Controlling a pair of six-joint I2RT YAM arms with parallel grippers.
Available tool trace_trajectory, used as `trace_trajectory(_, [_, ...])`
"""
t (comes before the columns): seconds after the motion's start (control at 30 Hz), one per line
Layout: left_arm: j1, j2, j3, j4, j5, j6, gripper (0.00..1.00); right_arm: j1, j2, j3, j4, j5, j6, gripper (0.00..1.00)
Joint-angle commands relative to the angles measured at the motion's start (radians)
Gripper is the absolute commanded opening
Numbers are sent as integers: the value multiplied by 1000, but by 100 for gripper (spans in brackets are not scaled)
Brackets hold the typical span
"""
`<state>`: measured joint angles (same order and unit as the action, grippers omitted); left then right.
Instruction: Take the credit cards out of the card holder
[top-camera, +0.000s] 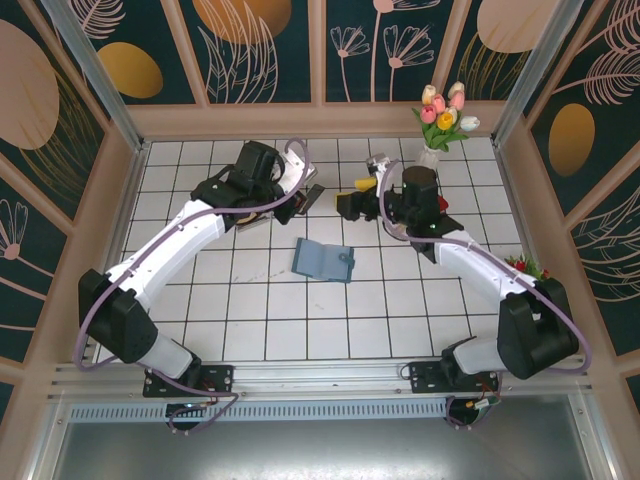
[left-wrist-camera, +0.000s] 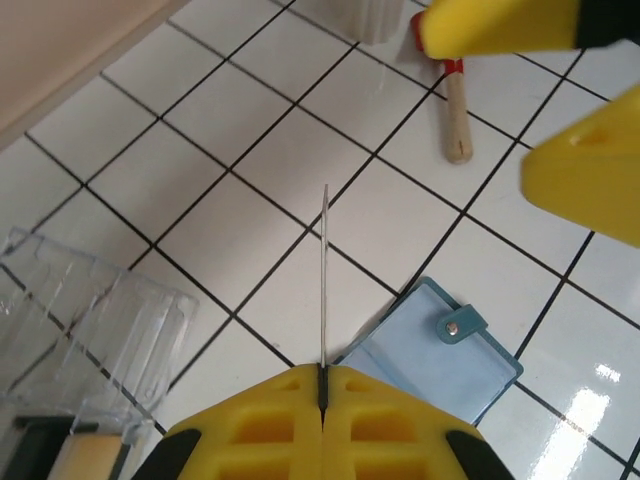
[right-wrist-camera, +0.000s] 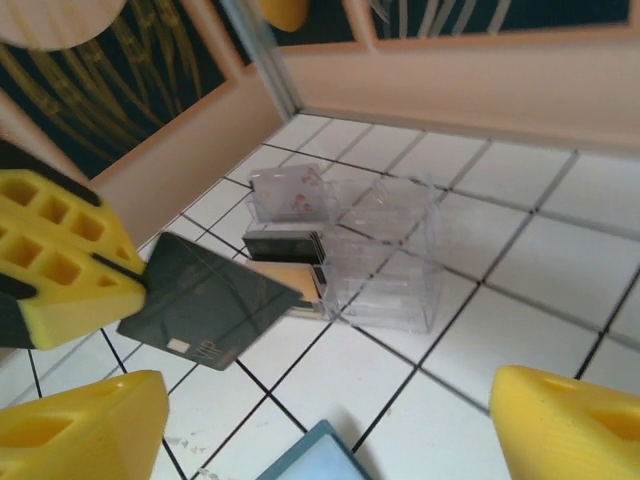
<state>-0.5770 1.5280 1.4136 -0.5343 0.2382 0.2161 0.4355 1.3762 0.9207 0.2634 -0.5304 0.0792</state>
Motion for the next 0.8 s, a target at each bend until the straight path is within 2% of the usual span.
trace_trajectory(0.0, [-1,-43,-2,36,83,130,0,-7,34,110,-79,-134,-199,77])
trace_trajectory(0.07, [0,-49,-12,36,119,170,0,-7,65,153,-141,-190,-262,70])
trace_trajectory(0.13, [-1,-56,-17,34,160,198,0,-7,90,176,-183,-281,-362,59])
trace_trajectory(0.3, [-1,-71,-25,22,209,227,0,-7,89,160,-171,-351,-492,58])
trace_trajectory(0.43, [0,-73,-29,6,258,251,0,-6,103,204,-262,-413,-584,56])
trace_trajectory(0.63, [-1,-84,-23,11,294,272,0,0,132,288,-452,-494,-729,40])
trace_trajectory(0.77, [0,-91,-30,18,288,282,0,3,133,303,-481,-505,-761,26])
